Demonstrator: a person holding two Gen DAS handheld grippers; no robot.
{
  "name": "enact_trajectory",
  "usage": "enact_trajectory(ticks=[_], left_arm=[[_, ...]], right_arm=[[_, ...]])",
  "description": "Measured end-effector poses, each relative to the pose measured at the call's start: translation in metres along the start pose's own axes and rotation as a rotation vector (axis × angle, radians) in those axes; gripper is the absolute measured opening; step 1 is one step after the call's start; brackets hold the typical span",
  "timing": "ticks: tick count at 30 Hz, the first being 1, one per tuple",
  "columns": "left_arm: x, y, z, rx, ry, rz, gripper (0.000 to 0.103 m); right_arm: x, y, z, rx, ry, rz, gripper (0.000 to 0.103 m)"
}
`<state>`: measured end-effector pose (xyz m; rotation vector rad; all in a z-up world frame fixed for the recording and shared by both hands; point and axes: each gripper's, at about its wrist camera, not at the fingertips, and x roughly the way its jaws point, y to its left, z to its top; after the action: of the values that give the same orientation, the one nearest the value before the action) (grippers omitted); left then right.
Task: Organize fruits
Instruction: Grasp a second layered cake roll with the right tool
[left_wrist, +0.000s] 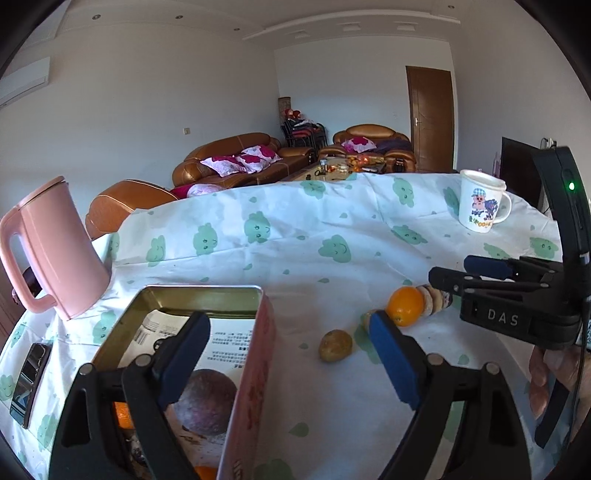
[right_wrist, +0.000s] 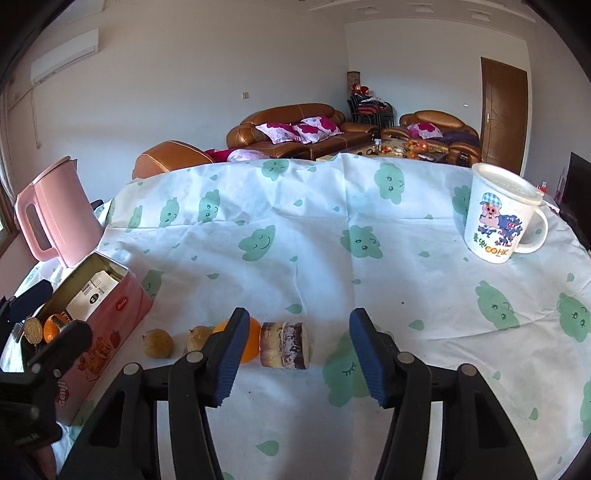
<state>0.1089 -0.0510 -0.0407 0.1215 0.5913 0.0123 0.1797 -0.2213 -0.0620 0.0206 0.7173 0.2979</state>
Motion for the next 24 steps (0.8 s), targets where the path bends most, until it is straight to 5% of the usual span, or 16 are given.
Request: enact_trajectory(ticks=[2,7,9,18,24], left_arm=[[0.012,-0.008,-0.001,0.019,0.034,-0.019,0.074],[0.041,-0.017,-0.003,0.022,0.146,-0.105,0.061],[0.05,-0.019,-0.002,0.016,0.187,-0.155,0.06],[0.054,-0.029,-0.003,0.064,0.204,-0.121,0.056],[0.067,-0.036,-0.004,0.099,0.273,-0.182,0.055]], right_arm=[[0.005,0.002,-0.003,-0.003,0.016,0.014,0.051],[0.012,0.004,-0.006,-0.009,0.049,0.032,0.046],[0.014,0.004,-0.006,-0.009,0.064,0.025,0.045],[0.019,-0.003,-0.007,0.027,0.09,0.069,0.037],[0.016,-0.004,-0.008,0.031,0.083,0.075,0.032]])
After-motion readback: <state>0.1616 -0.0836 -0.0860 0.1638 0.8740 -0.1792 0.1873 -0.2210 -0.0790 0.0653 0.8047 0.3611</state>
